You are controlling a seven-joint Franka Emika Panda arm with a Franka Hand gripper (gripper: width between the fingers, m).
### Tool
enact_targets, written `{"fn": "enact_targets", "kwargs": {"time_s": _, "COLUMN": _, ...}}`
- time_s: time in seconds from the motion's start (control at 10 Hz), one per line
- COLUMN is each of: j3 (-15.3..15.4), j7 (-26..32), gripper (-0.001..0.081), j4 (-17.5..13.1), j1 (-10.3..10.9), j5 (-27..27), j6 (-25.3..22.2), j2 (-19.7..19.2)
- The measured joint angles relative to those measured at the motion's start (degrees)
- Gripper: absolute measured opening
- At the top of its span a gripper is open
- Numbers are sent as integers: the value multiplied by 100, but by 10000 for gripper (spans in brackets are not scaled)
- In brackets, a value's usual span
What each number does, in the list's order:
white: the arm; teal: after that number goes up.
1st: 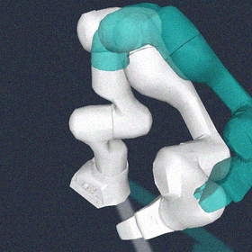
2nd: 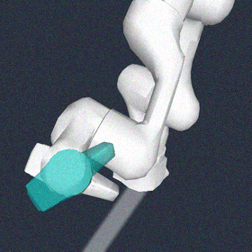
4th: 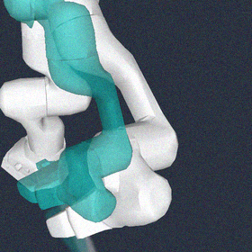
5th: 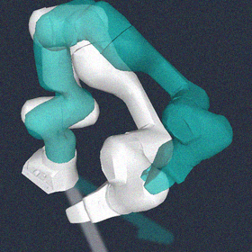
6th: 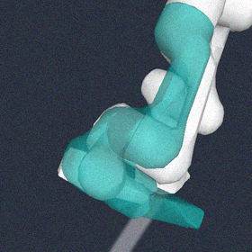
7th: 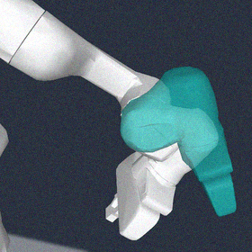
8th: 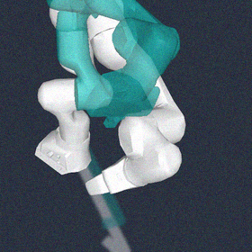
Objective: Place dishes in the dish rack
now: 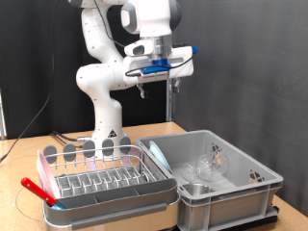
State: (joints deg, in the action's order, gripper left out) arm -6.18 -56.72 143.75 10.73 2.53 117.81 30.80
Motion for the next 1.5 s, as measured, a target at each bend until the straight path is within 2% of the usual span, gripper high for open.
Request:
{"fn": "enact_targets", "kwargs": {"time_s": 0.2, "j3": 26, "j7": -15, "gripper": 808, "j4": 107, "j1": 11, "j5": 44, "j6": 195, "j2": -12}}
{"fn": "enact_targets", "kwargs": {"time_s": 0.3, "j3": 45, "j7": -81, "gripper": 808, "j4": 150, "j1": 12, "j5": 53, "j6": 407, "j2": 5}}
{"fn": "enact_targets", "kwargs": {"time_s": 0.4, "j3": 122, "j7": -225, "gripper": 808, "j4": 320, "j1": -4, "j5": 49, "j6": 730, "j2": 158}}
{"fn": "enact_targets", "kwargs": {"time_s": 0.6, "j3": 63, "j7": -28, "gripper": 808, "j4": 311, "j1": 18, "j5": 98, "j6": 525, "j2": 149}}
{"fn": "enact_targets", "kwargs": {"time_s": 0.8, "j3": -70, "j7": 367, "gripper": 808, "j4": 332, "j1": 50, "j5": 307, "j6": 46, "j2": 125}}
{"fn": "enact_targets", "kwargs": {"time_s": 1.0, "j3": -64, "j7": 353, "gripper": 808, "j4": 476, "j1": 42, "j5": 269, "j6": -5, "j2": -56}}
{"fn": "enact_targets", "kwargs": {"time_s": 1.3, "j3": 34, "j7": 325, "gripper": 808, "j4": 806, "j1": 40, "j5": 138, "j6": 708, "j2": -440}}
{"fn": "enact_targets", "kwargs": {"time_s": 1.5, "j3": 130, "j7": 317, "gripper": 808, "j4": 917, "j1": 38, "j5": -21, "j6": 1068, "j2": -665}}
